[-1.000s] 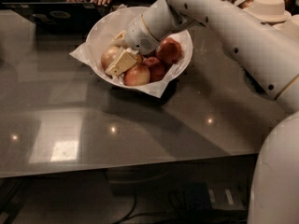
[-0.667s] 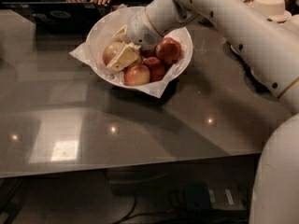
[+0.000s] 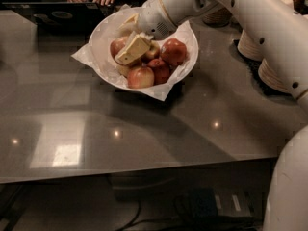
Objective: Pick apple from white bowl
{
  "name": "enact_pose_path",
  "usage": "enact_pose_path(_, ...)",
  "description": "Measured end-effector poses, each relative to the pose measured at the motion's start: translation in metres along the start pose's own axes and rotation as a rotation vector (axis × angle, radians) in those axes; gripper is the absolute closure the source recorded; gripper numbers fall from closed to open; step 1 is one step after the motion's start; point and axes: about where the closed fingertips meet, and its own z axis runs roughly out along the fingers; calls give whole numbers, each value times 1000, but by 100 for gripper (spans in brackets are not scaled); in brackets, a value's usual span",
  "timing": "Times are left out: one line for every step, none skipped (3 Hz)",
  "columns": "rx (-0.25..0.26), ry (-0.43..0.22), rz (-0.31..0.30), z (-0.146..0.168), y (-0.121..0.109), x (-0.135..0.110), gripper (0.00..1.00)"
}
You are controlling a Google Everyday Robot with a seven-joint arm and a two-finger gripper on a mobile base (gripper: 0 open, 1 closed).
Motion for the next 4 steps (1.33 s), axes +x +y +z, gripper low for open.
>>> enact_pose_path(21,-3,-13,-22,2,-8,100)
enact_pose_path(42,-3,-21,-39,4,-13,100)
enact_pose_path(79,-8,-23,-56,8,-14,100)
enact_pose_path(80,-8,-23,-56,8,-14,81)
